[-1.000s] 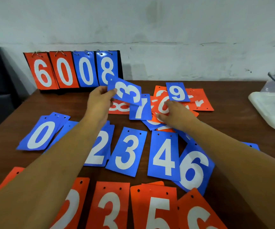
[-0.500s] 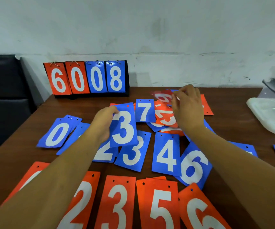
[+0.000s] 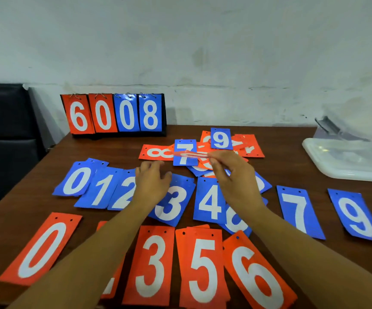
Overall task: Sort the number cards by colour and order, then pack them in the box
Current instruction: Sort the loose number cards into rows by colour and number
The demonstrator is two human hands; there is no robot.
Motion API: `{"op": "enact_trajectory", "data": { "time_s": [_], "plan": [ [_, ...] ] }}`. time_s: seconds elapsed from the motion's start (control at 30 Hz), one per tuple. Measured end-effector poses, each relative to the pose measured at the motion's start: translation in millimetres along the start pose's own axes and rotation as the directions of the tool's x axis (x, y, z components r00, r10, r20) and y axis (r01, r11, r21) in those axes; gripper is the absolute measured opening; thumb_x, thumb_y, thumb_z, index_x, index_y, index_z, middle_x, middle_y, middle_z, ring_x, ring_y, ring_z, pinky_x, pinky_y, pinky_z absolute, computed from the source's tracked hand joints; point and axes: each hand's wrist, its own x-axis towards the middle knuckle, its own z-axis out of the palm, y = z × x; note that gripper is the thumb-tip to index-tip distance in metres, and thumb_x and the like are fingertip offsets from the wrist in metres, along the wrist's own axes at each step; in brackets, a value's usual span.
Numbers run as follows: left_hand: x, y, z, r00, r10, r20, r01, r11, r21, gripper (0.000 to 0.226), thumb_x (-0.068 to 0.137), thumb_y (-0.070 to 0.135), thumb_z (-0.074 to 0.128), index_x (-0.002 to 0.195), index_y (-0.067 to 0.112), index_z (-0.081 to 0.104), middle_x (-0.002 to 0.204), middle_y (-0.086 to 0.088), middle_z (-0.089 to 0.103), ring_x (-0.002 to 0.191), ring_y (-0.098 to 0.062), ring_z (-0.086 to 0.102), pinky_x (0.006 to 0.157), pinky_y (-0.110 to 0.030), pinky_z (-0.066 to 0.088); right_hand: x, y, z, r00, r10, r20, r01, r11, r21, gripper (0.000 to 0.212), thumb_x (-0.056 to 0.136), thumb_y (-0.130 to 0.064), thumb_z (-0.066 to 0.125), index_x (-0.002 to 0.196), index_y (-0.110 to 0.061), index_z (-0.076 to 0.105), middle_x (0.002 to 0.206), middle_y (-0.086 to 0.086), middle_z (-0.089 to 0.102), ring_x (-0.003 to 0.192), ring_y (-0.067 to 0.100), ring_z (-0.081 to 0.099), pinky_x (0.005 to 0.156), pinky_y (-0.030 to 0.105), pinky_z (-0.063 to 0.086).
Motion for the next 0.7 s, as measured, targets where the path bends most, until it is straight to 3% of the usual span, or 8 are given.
{"op": "enact_trajectory", "data": {
  "time_s": [0.07,0.1,0.17,0.27,0.33,0.4,0.5,0.7],
  "plan": [
    [-8.6,13.8,-9.9,0.999,-0.04,0.008,0.041,0.936,-0.349,0.034,0.099,0.044,0.046,0.108,0.018,0.065,0.109,-0.005,0.064,0.105,-0.026,0.057,0.083,-0.031,0.045,-12.4,-3.2,0.1,0.998,-0.023,0.056,0.024,0.999,-0.023,0.023,0.096,-0.021,0.059,0.116,-0.016,0.069,0.118,-0.007,0.064,0.109,-0.001,0.054,0.092,0.005,0.038],
    [-14.0,23.0,-17.2,0.983,-0.121,0.135,0.178,0.793,-0.583,0.042,0.099,0.051,0.042,0.106,0.017,0.066,0.102,-0.004,0.069,0.098,-0.025,0.065,0.081,-0.032,0.049,-18.9,-4.3,0.7,0.995,-0.021,0.097,0.024,0.999,-0.032,0.025,0.096,-0.02,0.06,0.119,-0.016,0.068,0.123,-0.006,0.062,0.113,-0.001,0.052,0.094,0.004,0.036],
    [-21.9,29.7,-23.0,0.933,-0.116,0.34,0.349,0.517,-0.781,0.044,0.099,0.047,0.045,0.113,0.011,0.066,0.099,-0.009,0.075,0.092,-0.025,0.072,0.084,-0.04,0.056,-32.5,-4.9,3.2,0.978,-0.029,0.204,0.042,0.997,-0.059,0.028,0.095,-0.018,0.061,0.123,-0.016,0.066,0.131,-0.006,0.058,0.12,0.0,0.049,0.096,0.002,0.031],
    [-29.2,20.9,-23.8,0.956,-0.047,0.29,0.257,0.613,-0.747,0.03,0.099,0.021,0.054,0.126,0.01,0.061,0.112,-0.008,0.072,0.101,-0.024,0.07,0.092,-0.048,0.055,-49.0,-9.7,4.3,0.941,-0.031,0.337,0.043,0.999,-0.029,0.026,0.095,-0.019,0.06,0.119,-0.021,0.067,0.133,-0.011,0.055,0.118,-0.002,0.05,0.091,0.003,0.037],
    [-32.4,14.5,-28.0,0.962,-0.07,0.264,0.242,0.67,-0.701,0.032,0.097,0.02,0.057,0.129,0.014,0.058,0.118,-0.005,0.07,0.106,-0.023,0.068,0.093,-0.05,0.054,-50.8,-15.8,2.1,0.961,0.022,0.276,-0.019,1.0,-0.011,0.024,0.093,-0.022,0.062,0.117,-0.025,0.066,0.129,-0.013,0.053,0.103,0.001,0.058,0.08,0.011,0.047],
    [-40.1,11.8,-35.8,0.956,-0.054,0.287,0.234,0.73,-0.642,0.031,0.096,0.023,0.06,0.126,0.018,0.058,0.118,-0.002,0.069,0.105,-0.021,0.068,0.093,-0.047,0.055,-45.2,-23.9,0.1,0.967,0.183,0.177,-0.184,0.983,-0.009,0.029,0.091,-0.029,0.065,0.12,-0.028,0.059,0.121,-0.013,0.052,0.085,0.006,0.061,0.072,0.016,0.05],
    [-57.6,6.6,-48.2,0.917,0.07,0.392,0.173,0.815,-0.553,0.02,0.094,0.029,0.062,0.113,0.026,0.062,0.108,0.004,0.073,0.095,-0.014,0.072,0.086,-0.038,0.059,-34.9,-37.0,2.7,0.888,0.391,0.243,-0.429,0.894,0.128,0.026,0.091,-0.03,0.066,0.116,-0.028,0.057,0.103,-0.005,0.061,0.079,0.011,0.061,0.063,0.019,0.048],
    [-82.8,-27.3,-84.1,0.931,0.009,0.366,0.228,0.767,-0.6,0.022,0.09,0.029,0.068,0.111,0.032,0.064,0.098,0.001,0.075,0.09,-0.018,0.073,0.086,-0.042,0.058,-35.3,-74.4,21.3,0.831,0.431,0.352,-0.524,0.818,0.235,0.03,0.089,-0.01,0.068,0.112,-0.021,0.051,0.075,0.004,0.063,0.052,0.007,0.058,0.049,0.021,0.048]
  ]
}}
